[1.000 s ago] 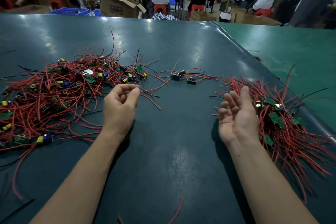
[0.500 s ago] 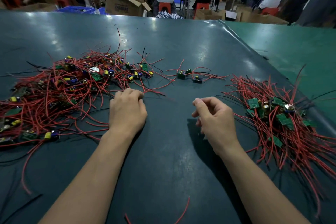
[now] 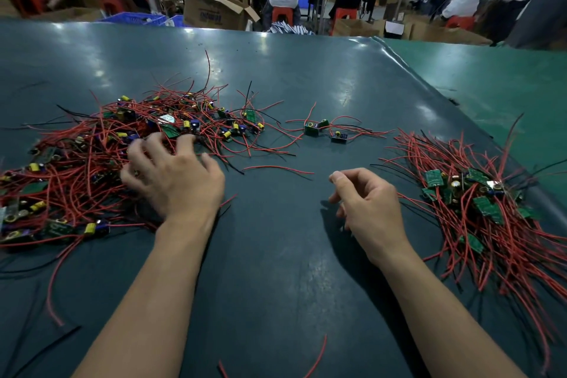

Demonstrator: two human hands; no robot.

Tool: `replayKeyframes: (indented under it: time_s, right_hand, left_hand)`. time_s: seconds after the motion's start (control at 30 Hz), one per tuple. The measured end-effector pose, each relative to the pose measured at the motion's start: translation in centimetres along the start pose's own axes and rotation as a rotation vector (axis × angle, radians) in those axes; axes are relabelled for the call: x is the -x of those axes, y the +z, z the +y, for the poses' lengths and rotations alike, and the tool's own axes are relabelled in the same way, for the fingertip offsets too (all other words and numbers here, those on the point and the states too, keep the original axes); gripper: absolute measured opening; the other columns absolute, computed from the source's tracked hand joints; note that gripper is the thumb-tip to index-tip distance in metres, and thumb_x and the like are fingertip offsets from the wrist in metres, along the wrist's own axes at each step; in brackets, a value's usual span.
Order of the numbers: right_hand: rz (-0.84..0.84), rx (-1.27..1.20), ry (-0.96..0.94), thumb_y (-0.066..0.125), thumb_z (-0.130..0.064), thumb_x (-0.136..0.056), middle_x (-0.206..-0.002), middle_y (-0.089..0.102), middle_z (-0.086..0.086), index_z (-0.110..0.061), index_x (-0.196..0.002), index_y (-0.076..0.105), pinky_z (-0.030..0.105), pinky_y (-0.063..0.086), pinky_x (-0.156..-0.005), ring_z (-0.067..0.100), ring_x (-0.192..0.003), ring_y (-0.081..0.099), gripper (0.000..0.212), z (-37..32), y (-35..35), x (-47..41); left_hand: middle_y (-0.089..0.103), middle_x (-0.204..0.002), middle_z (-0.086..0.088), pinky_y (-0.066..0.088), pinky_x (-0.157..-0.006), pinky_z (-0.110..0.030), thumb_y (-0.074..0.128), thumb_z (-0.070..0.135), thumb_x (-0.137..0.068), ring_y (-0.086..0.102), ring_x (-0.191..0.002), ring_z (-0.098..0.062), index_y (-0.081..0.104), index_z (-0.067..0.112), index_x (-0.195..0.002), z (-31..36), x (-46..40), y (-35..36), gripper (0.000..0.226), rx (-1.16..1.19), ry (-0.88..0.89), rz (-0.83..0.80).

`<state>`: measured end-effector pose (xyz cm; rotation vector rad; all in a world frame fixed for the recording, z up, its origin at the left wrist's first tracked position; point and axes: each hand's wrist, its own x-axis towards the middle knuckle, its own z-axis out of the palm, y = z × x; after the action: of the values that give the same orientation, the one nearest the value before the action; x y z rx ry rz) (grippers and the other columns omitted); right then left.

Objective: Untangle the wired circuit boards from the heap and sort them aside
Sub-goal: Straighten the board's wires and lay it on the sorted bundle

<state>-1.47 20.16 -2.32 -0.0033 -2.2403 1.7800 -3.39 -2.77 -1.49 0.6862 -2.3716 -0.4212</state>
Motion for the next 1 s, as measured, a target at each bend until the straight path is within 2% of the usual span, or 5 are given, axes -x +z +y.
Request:
replayKeyframes:
  time_s: [0.13, 0.4, 0.53, 0.7, 1.0]
  right_hand:
    - [-0.008, -0.005, 0.002, 0.063, -0.023, -0.094, -0.059, 0.065, -0.003, -0.019, -0.076, 0.064, 0.024, 0.039, -0.037, 0.011, -0.042, 0.050, 0.018, 0.1, -0.1, 0.0]
    - [-0.005, -0.008, 0.004, 0.063, -0.022, -0.094, -0.057, 0.064, -0.004, -0.017, -0.077, 0.064, 0.021, 0.037, -0.036, 0.010, -0.040, 0.049, 0.018, 0.1, -0.1, -0.1]
    - [-0.009, -0.007, 0.004, 0.063, -0.021, -0.094, -0.057, 0.064, -0.004, -0.017, -0.077, 0.065, 0.020, 0.037, -0.036, 0.010, -0.040, 0.049, 0.017, 0.0, 0.0, 0.0]
    - [-0.016, 0.011, 0.006, 0.062, -0.021, -0.094, -0.057, 0.065, -0.004, -0.015, -0.079, 0.066, 0.022, 0.038, -0.036, 0.010, -0.040, 0.049, 0.017, 0.0, 0.0, -0.1]
    - [-0.023, 0.023, 0.003, 0.062, -0.022, -0.094, -0.056, 0.064, -0.004, -0.014, -0.081, 0.067, 0.022, 0.039, -0.037, 0.010, -0.041, 0.050, 0.016, 0.0, -0.1, -0.1]
  left_hand:
    - [0.045, -0.142, -0.014, 0.027, -0.104, -0.050, 0.053, 0.034, -0.092, 0.032, -0.132, -0.036, 0.055, 0.020, -0.132, -0.9, -0.4, 0.0, 0.042, -0.119, -0.118, -0.238]
    - [0.068, -0.093, -0.010, 0.022, -0.096, -0.048, 0.057, 0.017, -0.092, 0.042, -0.114, -0.029, 0.073, 0.027, -0.108, -0.8, -0.5, -0.1, 0.025, 0.083, -0.167, -0.019]
    - [0.069, -0.092, -0.007, 0.025, -0.092, -0.042, 0.060, 0.016, -0.087, 0.046, -0.105, -0.028, 0.072, 0.026, -0.105, 0.1, 0.0, -0.3, 0.024, 0.177, -0.038, 0.036]
    - [0.072, -0.091, -0.009, 0.041, -0.087, -0.039, 0.060, 0.012, -0.080, 0.055, -0.096, -0.033, 0.075, 0.018, -0.097, 1.5, 1.6, -0.1, 0.023, 0.280, 0.211, -0.105]
    - [0.046, -0.044, 0.009, 0.037, -0.058, -0.012, 0.061, 0.012, -0.073, 0.046, -0.046, -0.007, 0.078, 0.019, -0.090, 1.5, 1.8, -0.8, 0.025, 0.535, 0.438, -0.464]
